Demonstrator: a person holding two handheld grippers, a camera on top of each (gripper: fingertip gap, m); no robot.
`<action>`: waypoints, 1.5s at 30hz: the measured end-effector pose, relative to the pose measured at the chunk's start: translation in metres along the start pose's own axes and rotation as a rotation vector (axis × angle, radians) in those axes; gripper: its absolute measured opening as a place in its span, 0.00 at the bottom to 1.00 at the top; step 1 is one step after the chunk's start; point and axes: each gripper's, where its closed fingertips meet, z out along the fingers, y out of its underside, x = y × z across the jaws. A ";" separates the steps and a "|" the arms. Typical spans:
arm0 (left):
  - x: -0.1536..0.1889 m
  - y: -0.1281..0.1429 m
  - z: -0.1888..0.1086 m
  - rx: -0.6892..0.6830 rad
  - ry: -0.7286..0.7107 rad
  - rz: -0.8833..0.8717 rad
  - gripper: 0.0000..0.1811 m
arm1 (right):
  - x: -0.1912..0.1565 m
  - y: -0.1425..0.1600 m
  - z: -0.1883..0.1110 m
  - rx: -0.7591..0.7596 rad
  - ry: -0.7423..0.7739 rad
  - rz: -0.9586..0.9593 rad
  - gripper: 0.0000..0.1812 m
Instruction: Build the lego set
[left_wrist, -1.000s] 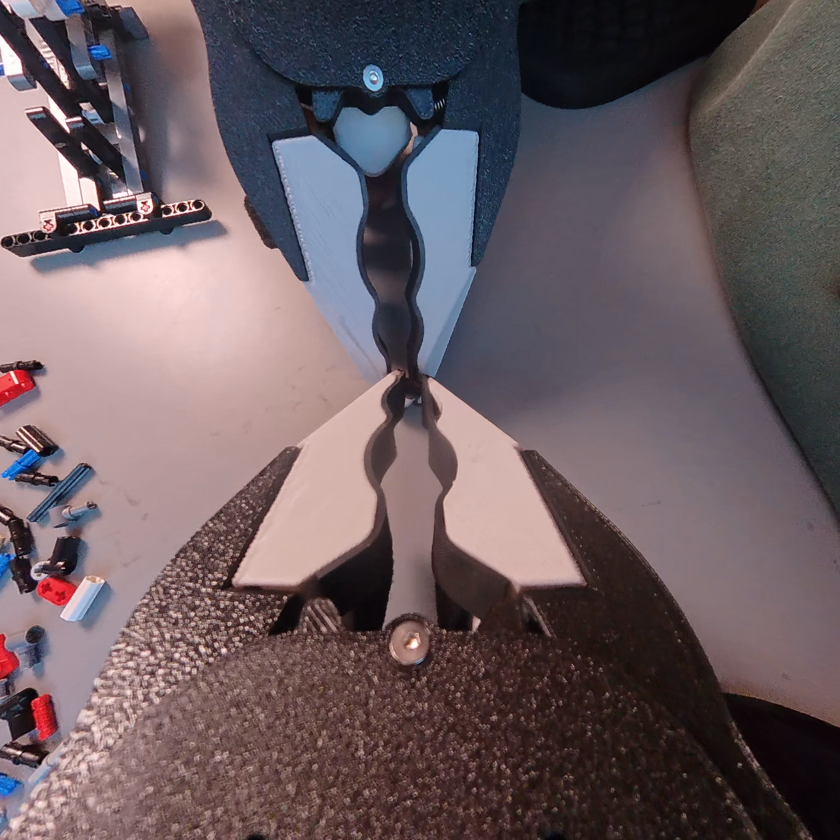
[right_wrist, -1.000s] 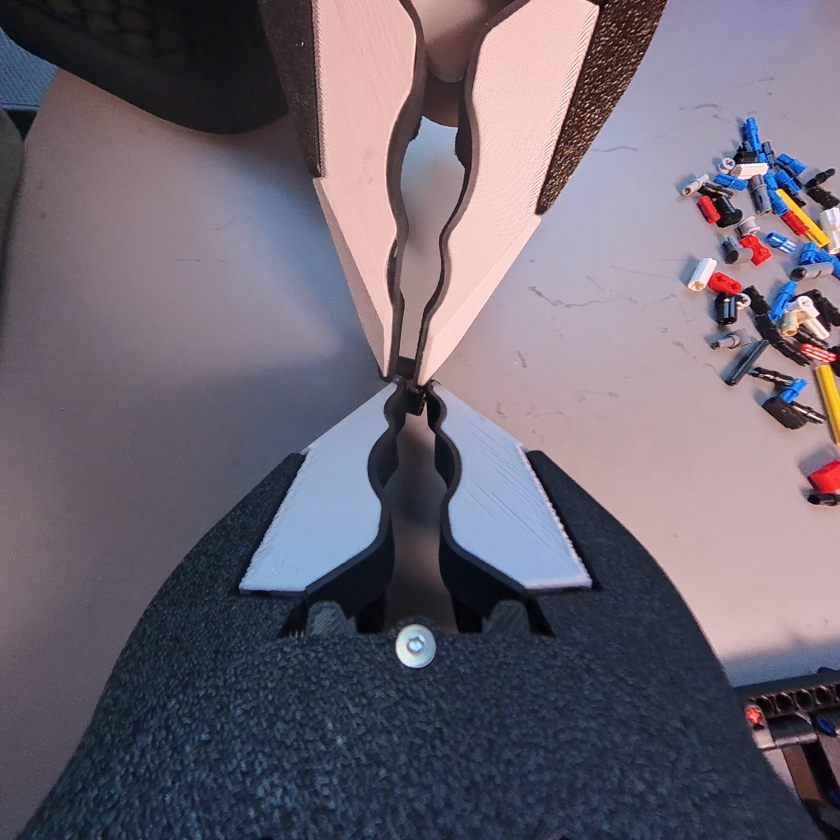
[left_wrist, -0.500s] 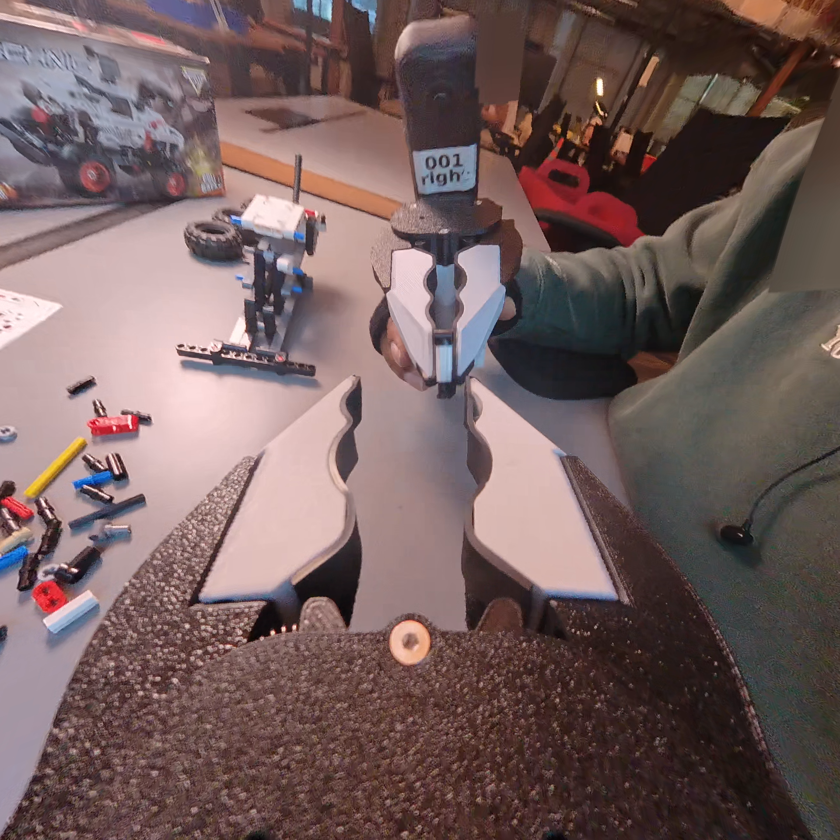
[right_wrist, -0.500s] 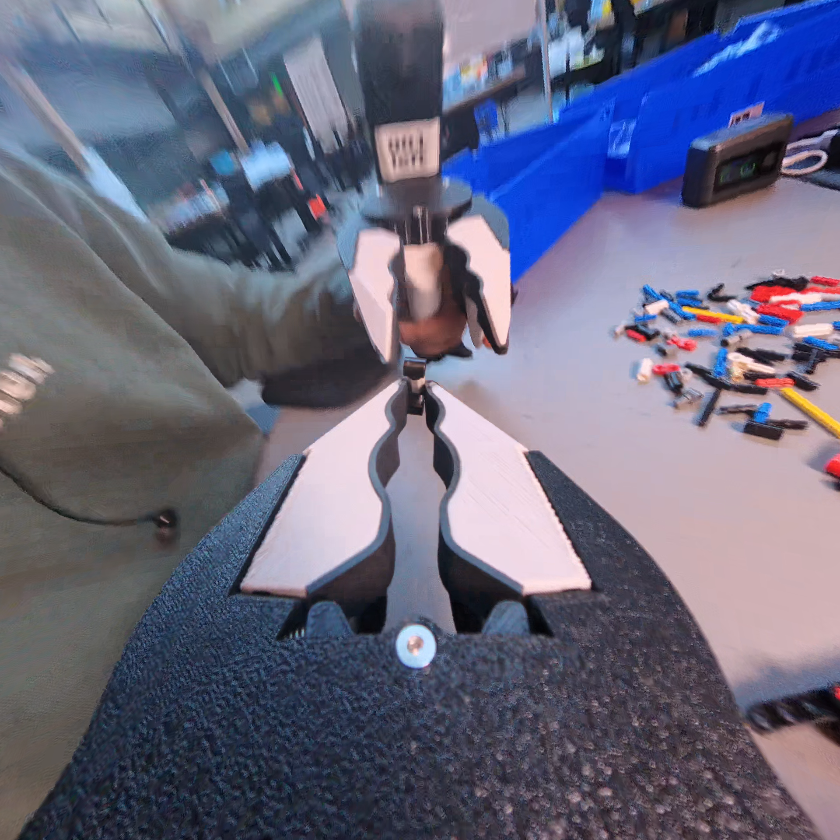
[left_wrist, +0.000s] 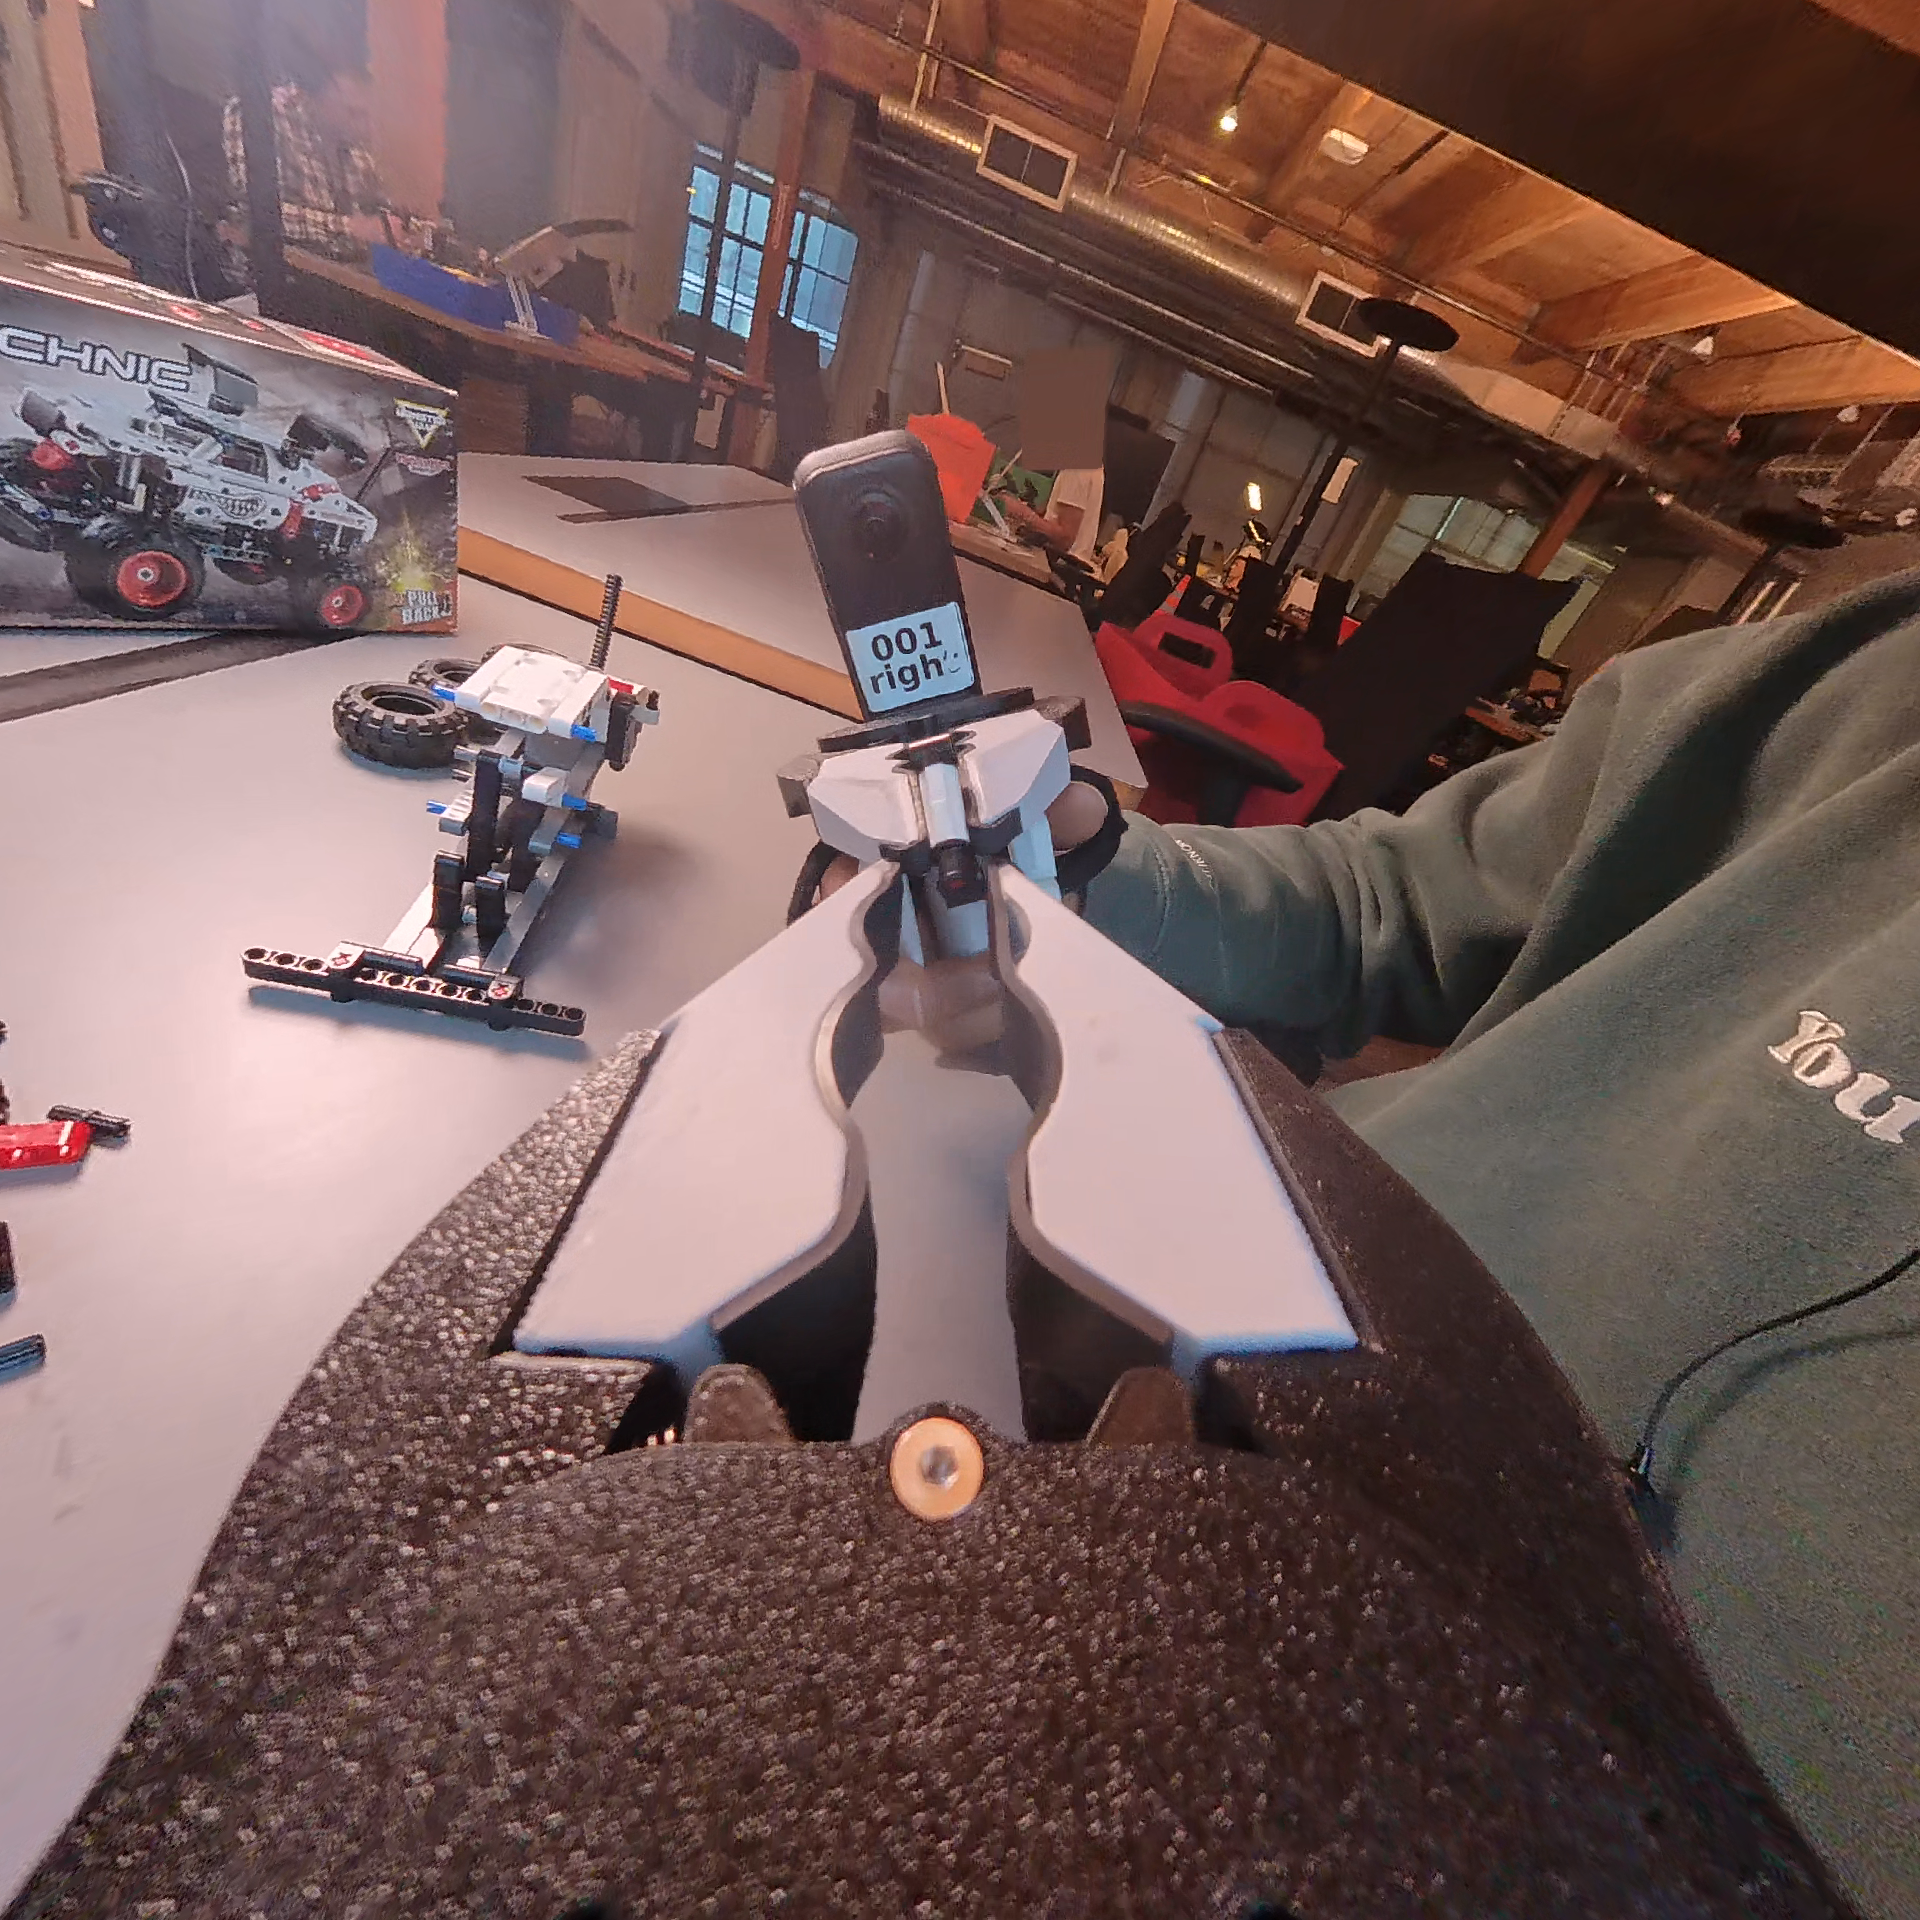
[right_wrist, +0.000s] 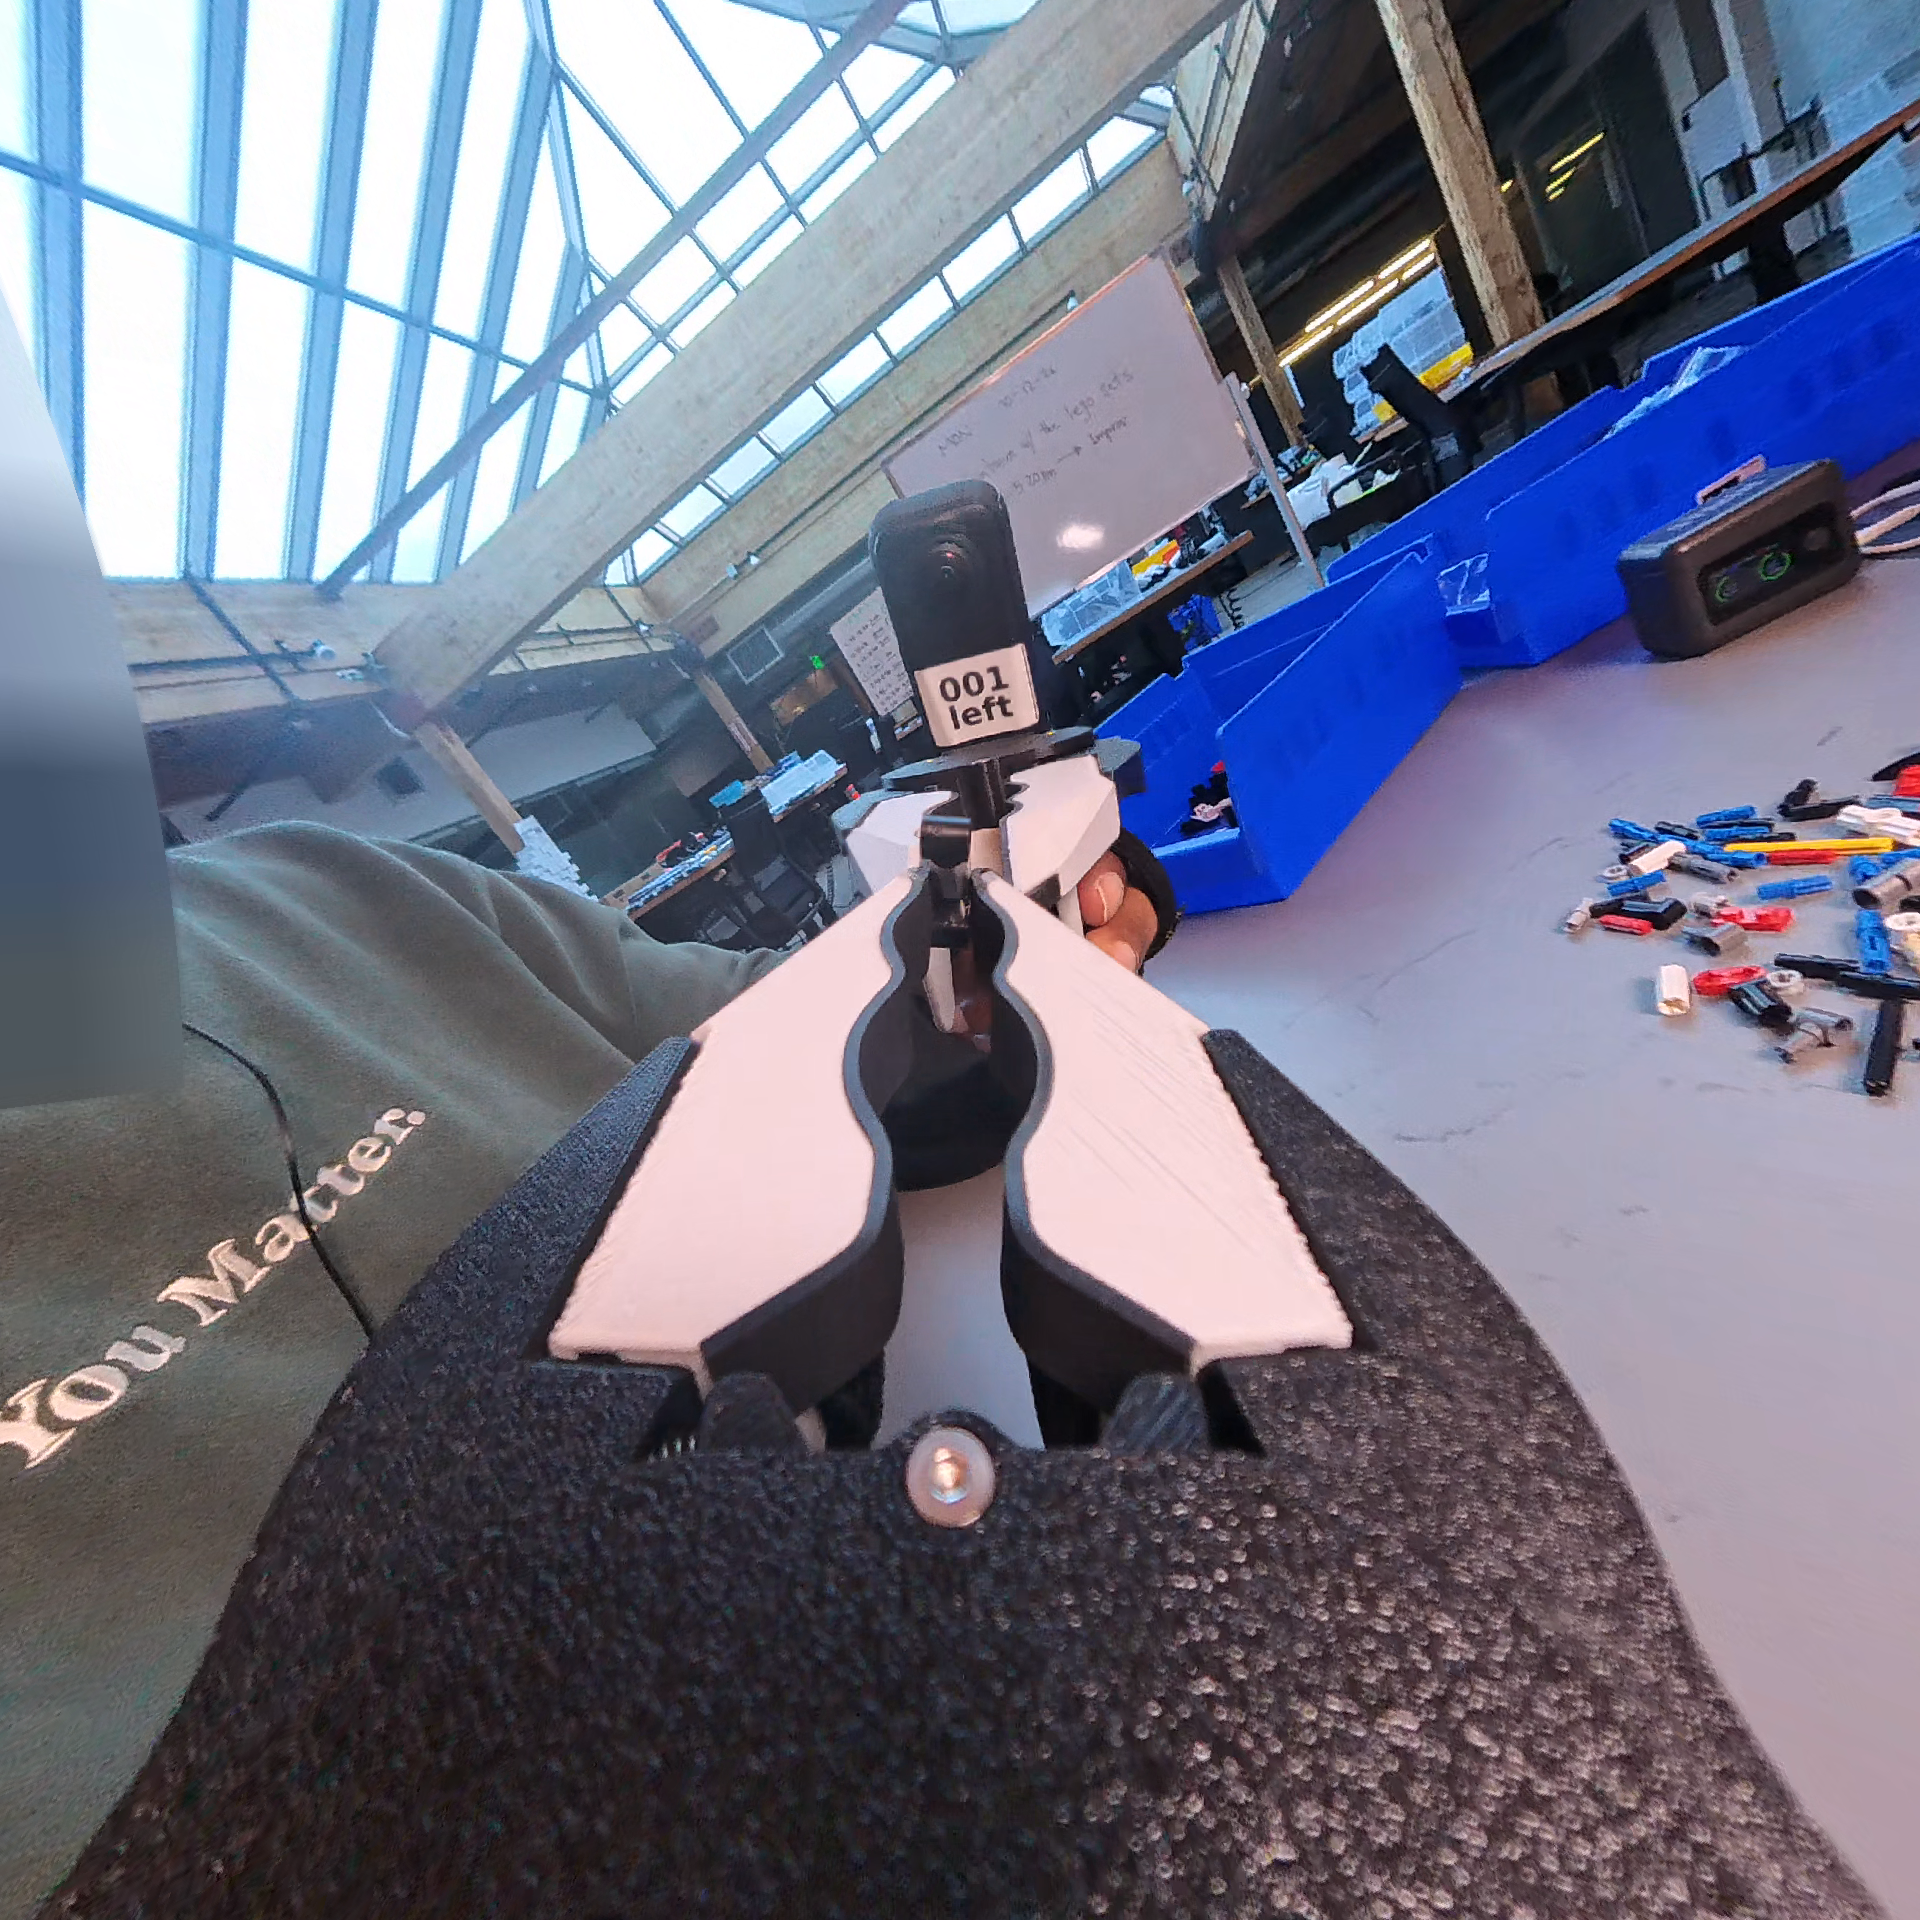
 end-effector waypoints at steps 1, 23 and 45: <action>0.001 0.000 0.000 -0.002 -0.005 0.007 0.08 | -0.001 0.000 0.000 0.003 0.004 -0.003 0.04; -0.008 0.026 0.001 -0.140 -0.064 0.144 0.04 | 0.007 0.009 -0.009 -0.097 0.154 -0.284 0.04; -0.034 0.029 0.002 -0.044 -0.058 -0.126 0.04 | 0.029 -0.005 -0.034 -0.068 0.205 -0.252 0.15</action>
